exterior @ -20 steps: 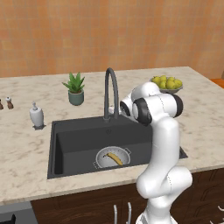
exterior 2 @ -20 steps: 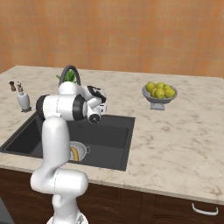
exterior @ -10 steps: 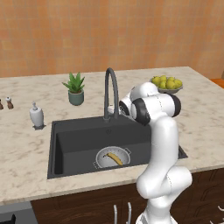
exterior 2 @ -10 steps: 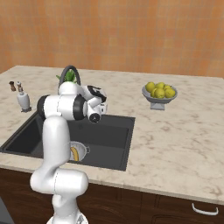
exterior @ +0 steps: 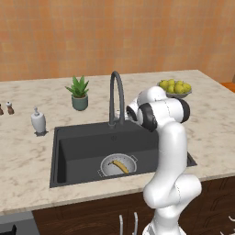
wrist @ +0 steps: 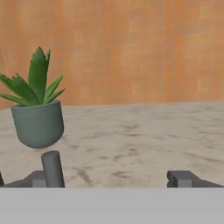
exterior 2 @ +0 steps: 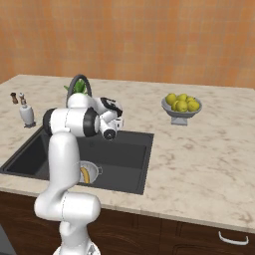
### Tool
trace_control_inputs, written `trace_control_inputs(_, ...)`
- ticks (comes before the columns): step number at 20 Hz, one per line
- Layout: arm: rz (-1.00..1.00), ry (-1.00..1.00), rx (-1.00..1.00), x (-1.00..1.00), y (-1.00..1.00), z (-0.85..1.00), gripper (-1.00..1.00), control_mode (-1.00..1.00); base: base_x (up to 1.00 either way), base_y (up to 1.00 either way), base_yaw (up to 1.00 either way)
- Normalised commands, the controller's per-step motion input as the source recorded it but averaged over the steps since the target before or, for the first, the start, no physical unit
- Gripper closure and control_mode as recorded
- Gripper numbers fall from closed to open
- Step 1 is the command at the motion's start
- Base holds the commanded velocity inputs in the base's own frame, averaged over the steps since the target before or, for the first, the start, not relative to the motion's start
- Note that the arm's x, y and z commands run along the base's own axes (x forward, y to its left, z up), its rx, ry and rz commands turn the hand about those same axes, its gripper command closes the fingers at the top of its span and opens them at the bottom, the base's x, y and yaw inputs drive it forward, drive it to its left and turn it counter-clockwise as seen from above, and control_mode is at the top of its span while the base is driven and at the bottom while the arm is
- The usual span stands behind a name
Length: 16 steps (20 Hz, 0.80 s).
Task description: Put the colander in the sink, put the banana in the colander, and turn on the sink faucet and pour water over the colander.
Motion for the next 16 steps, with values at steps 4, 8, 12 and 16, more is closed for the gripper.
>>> trace_control_inputs(4,0.0,0.0,0.0,0.0,-0.19,0.0,-1.0,-1.0,0.0,0.0,0.0)
trace_control_inputs(8,0.0,0.0,0.0,0.0,-0.31,0.0,-1.0,-1.0,0.0,0.0,0.0)
trace_control_inputs(12,0.0,0.0,0.0,0.0,-0.51,0.0,-1.0,-1.0,0.0,0.0,0.0)
trace_control_inputs(16,0.0,0.0,0.0,0.0,-0.62,0.0,-1.0,-1.0,0.0,0.0,0.0)
